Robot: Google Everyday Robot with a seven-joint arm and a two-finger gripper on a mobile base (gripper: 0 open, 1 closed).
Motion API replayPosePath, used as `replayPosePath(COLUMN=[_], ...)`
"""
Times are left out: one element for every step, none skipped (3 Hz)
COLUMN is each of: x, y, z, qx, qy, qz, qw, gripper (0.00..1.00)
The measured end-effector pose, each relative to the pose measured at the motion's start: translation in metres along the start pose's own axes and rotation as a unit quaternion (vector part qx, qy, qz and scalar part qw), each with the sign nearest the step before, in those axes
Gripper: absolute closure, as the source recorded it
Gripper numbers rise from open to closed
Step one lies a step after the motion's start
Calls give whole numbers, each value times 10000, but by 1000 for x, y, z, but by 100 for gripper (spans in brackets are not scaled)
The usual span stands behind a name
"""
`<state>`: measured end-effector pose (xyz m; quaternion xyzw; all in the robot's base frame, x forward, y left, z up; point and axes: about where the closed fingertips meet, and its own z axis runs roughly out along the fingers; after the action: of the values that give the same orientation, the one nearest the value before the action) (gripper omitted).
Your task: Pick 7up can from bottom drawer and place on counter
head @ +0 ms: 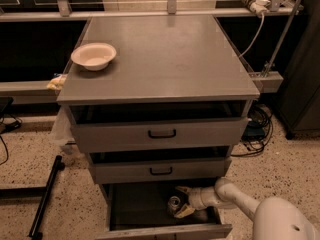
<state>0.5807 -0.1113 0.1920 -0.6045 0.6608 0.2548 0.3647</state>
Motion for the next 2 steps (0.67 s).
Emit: replayPosePath(x=[3,8], y=[4,11], z=[14,17], qx=[-61,-108], qy=[-144,-302], qz=[85,250], qw=[9998,9992], gripper=[34,53])
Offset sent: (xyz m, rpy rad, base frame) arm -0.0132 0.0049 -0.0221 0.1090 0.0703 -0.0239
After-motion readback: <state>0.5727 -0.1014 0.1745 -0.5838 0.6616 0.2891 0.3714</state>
